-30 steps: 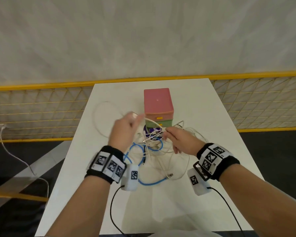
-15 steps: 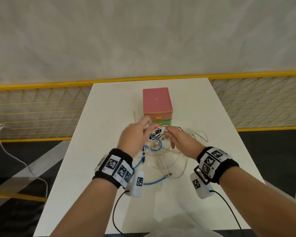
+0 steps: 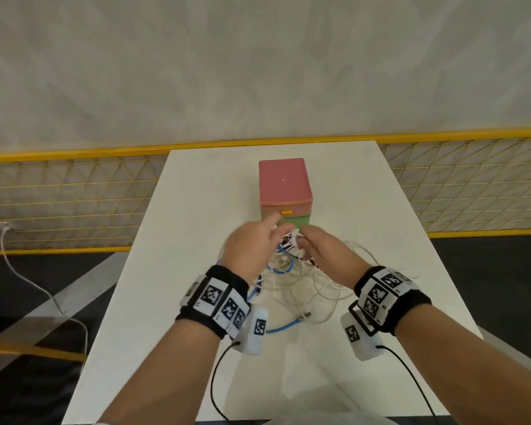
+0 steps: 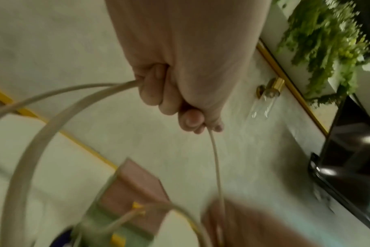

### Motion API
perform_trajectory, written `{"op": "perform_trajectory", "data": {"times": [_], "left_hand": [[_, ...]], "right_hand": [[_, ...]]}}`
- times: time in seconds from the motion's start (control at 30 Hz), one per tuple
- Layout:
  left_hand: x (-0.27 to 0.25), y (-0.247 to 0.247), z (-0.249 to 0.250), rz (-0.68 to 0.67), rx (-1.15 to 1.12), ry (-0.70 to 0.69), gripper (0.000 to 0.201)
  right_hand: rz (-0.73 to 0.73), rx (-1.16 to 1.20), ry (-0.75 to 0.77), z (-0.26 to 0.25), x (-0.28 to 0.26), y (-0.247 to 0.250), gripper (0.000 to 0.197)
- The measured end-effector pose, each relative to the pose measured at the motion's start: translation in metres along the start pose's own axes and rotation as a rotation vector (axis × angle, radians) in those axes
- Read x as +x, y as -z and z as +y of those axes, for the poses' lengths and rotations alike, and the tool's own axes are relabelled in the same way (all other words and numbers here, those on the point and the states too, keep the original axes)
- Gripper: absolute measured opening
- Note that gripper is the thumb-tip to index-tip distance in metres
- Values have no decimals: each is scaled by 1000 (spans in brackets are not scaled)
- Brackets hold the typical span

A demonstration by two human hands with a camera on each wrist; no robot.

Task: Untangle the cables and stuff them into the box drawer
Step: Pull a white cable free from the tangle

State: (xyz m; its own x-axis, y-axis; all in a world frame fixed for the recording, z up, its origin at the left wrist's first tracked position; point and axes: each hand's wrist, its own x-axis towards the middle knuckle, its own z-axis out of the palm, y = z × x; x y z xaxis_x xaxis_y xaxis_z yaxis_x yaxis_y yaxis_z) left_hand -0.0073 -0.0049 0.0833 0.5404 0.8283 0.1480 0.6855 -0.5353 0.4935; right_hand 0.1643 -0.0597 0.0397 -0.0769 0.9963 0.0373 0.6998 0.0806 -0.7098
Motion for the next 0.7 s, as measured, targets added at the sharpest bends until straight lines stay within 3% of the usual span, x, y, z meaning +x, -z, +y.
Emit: {"op": "perform_trajectory", "data": {"times": [0.07,0.13,0.23,0.33,0.43,0.5,0.57,0.6,0.63,0.7], "left_hand": [[5,24,-16,139,37,10,34],[6,44,-27,217,68,-14,33],[2,41,-19,85,-2,-25,24],[-3,16,-7,-102,45,-28,32],[-5,5,-10,-132,47,-1,35],[-7,7,-15,-126,67,-2,36],[-7,12,-18,-72,91,-1,34],[-5,16,-21,-17,89,4,31],[-3,18,-24,33,72,17,28],[3,24,-30,79,-4,78,55]], "right_hand": [[-11,37,-143,16,-9,2,25],[-12,63,-194,21,-16,2,28],[21,105,-153,9,-13,0,24],[44,-37,15,0,-3,-4,19],[25,-111,55,-6,2,4,19],[-112,-95,-19,-11,8,14,21],[-97,-102,19,-16,19,21,18],[-67,-77,73,-19,27,24,25],[-61,-35,118,-23,35,25,45],[-97,36,113,-31,53,27,82]]}}
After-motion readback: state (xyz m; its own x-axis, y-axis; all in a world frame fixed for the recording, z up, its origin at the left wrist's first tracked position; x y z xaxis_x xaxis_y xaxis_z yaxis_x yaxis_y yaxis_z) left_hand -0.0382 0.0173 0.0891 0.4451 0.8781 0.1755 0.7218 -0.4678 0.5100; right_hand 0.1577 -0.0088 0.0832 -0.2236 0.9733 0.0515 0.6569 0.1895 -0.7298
